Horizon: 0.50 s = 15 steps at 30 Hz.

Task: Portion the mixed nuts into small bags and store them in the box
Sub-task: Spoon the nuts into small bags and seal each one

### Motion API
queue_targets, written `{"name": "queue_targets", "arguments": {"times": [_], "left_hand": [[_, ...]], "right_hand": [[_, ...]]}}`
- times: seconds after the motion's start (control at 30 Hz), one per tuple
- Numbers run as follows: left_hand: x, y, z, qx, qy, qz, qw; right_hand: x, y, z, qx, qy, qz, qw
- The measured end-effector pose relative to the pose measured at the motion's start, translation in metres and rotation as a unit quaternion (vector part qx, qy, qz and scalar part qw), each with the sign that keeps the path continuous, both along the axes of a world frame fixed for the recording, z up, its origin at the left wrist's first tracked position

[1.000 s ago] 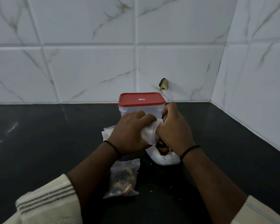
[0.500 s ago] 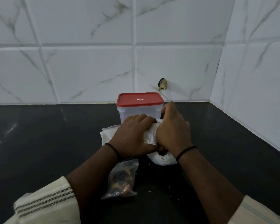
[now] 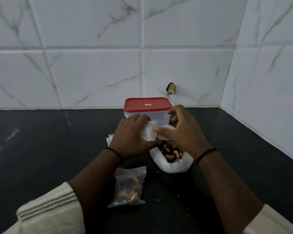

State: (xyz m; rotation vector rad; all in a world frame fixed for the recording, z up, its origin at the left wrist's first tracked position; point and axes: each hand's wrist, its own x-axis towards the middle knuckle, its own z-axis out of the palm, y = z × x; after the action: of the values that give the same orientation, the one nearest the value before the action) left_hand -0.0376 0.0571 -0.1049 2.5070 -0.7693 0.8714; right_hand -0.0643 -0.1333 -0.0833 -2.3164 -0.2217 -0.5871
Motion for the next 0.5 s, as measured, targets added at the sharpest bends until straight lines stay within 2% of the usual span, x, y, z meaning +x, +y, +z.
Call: {"name": "queue_targets", "arguments": {"times": [0.1,0.2,0.3,0.5], "left_hand": [[0.004,0.004,-0.003,0.0,0.025,0.023,0.999],[0.004,0.004,-0.005,-0.004,0.057,0.034,0.998],[0.003,0.001,-0.005,-0.002,0.101,0.044,0.994],[-0.002,-0.003,-0.006,-0.052,0.243,0.023,0.968]], "right_hand": [[0.01,-0.02,-0.002,-0.009,0.015,-0.059,0.998],[0.016,-0.033,-0.01,-0.125,0.085,-0.132,0.98],[0.018,-0.035,-0.017,-0.216,0.171,-0.147,0.95],[0.016,-0.037,-0.014,-0.192,0.153,-0.173,0.954]]}}
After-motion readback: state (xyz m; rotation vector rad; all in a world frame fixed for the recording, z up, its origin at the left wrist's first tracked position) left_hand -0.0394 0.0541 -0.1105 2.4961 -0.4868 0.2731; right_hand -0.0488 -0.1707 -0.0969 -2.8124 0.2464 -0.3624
